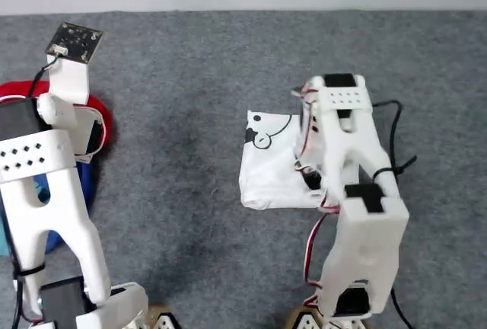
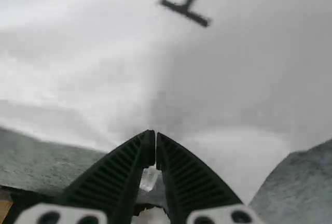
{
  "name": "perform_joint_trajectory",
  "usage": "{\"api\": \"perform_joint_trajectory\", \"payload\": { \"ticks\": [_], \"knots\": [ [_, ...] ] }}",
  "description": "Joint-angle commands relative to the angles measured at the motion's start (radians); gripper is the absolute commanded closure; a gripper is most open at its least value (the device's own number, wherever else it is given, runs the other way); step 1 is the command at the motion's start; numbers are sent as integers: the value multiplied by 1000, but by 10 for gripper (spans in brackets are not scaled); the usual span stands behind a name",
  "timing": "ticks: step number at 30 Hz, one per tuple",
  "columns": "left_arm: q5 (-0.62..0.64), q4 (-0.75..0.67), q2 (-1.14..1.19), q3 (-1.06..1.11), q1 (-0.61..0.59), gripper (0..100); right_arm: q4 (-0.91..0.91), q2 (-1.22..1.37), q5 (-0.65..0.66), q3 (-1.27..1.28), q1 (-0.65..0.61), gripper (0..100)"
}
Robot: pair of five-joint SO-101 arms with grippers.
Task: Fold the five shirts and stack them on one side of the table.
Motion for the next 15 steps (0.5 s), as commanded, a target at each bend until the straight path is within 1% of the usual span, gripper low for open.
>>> {"api": "perform_joint_trajectory", "payload": {
  "ticks": [1, 4, 6, 9, 15],
  "knots": [
    [-3, 17, -49, -8, -8, 985, 42, -159, 8, -55, -104, 990],
    [-3, 18, -49, -8, -8, 985, 36, -179, 5, -34, -194, 990],
    [-3, 18, -49, -8, -9, 985, 7, -156, -25, -14, -237, 990],
    [-3, 18, -51, -8, -9, 985, -79, -99, -49, 37, -268, 990],
    [-3, 18, -51, -8, -9, 985, -194, 27, -41, 143, -317, 990]
  ]
}}
